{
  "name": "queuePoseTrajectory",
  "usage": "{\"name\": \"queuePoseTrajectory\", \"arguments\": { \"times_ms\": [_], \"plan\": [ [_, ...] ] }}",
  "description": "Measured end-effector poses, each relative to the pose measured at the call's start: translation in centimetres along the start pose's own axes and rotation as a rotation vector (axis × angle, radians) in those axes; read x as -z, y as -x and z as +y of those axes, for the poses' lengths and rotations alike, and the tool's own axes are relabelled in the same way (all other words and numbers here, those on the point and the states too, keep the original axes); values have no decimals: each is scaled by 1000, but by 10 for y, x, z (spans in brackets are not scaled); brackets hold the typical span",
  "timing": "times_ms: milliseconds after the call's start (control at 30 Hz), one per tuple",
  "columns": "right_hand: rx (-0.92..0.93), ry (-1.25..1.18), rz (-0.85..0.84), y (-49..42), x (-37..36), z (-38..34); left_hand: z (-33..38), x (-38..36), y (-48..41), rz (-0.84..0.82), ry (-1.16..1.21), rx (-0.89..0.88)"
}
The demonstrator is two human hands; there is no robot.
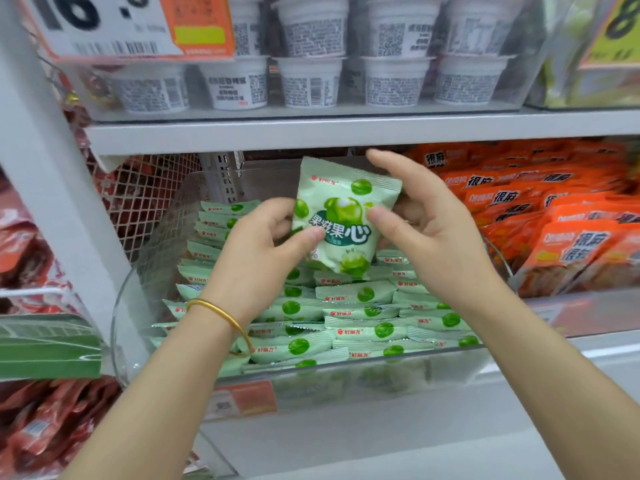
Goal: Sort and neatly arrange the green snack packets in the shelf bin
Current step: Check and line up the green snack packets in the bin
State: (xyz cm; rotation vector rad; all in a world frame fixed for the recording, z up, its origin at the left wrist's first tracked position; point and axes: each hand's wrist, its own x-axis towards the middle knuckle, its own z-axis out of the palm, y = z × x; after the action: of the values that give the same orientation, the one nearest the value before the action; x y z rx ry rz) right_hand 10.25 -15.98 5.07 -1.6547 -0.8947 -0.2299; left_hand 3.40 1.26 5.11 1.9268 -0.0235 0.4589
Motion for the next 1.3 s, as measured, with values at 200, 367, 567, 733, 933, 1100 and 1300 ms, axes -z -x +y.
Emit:
{"name": "queuePoseTrajectory", "arguments": {
  "times_ms": [200,367,567,733,933,1100,1300],
  "plan": [
    [-168,-184,-104,11,-3,-15,4,2,14,-138,85,28],
    [-248,-224,-63,13,0,-17,3,2,16,-243,102,63],
    [-285,-315,-10,10,-9,-8,4,3,14,-264,107,76],
    [-296,-343,59,6,-16,-5,0,2,17,-97,-91,4],
    [-314,-321,117,2,-17,-7,-6,-2,21,85,-614,-300],
    [-325,-390,99,3,-22,-8,-5,-9,24,64,-676,-248],
    [-370,-510,29,-2,-16,-11,1,-6,19,21,-463,-140]
  ]
}}
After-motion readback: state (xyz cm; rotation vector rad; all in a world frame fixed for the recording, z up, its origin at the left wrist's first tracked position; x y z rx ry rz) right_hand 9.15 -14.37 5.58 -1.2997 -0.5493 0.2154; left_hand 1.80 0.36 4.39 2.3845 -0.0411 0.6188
